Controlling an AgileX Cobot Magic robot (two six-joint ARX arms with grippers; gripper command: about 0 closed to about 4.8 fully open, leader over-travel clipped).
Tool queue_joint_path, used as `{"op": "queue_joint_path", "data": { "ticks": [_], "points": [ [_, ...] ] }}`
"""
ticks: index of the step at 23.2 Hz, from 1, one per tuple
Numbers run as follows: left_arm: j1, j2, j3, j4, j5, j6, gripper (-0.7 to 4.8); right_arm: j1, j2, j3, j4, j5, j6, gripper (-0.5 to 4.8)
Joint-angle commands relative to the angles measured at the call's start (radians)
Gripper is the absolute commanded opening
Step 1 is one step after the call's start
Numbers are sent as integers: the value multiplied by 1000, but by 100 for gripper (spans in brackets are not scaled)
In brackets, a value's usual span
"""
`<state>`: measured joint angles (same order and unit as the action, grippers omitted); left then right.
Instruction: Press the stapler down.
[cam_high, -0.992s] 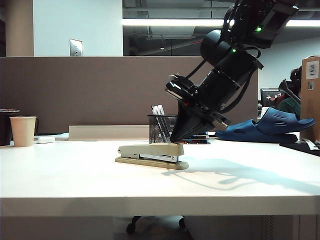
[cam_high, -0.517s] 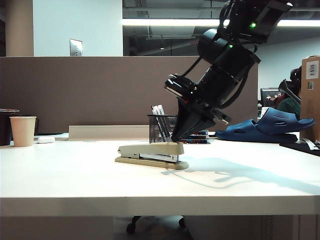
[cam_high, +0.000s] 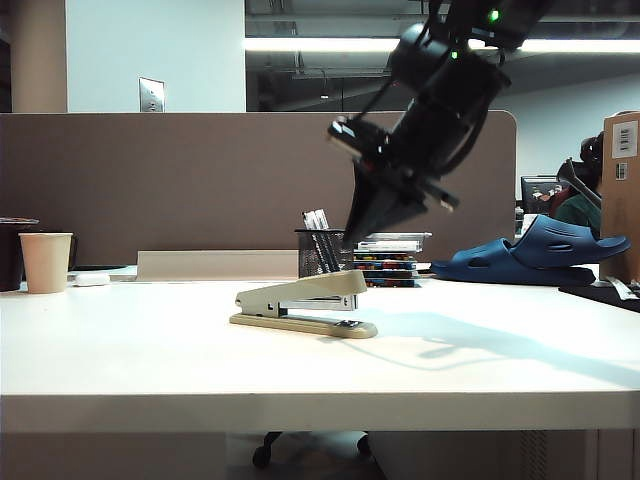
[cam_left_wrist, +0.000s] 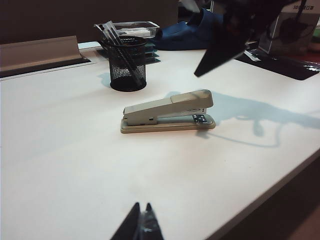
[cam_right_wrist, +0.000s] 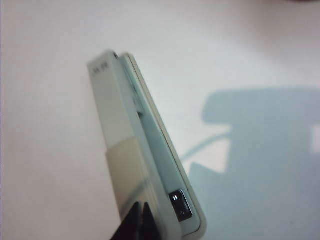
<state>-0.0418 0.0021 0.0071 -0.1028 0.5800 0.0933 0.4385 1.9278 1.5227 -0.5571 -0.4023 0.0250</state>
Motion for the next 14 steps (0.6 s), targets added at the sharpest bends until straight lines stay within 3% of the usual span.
{"op": "queue_joint_path", "data": {
  "ticks": [1, 5, 9, 12, 14],
  "points": [
    [0, 0, 3, 7, 0, 3, -6, -1, -49, 54, 16, 5, -27, -9],
    [0, 0, 3, 7, -34, 3, -6, -21, -142, 104, 24, 59, -71, -9],
    [0, 0, 3, 8, -166, 3, -6, -91, -278, 104, 39, 108, -85, -9],
    [0, 0, 3, 8, -261, 3, -6, -193, -407, 103, 36, 125, -85, -9],
    [0, 0, 3, 8, -271, 3, -6, -257, -486, 99, 28, 143, -91, -9]
  ]
}}
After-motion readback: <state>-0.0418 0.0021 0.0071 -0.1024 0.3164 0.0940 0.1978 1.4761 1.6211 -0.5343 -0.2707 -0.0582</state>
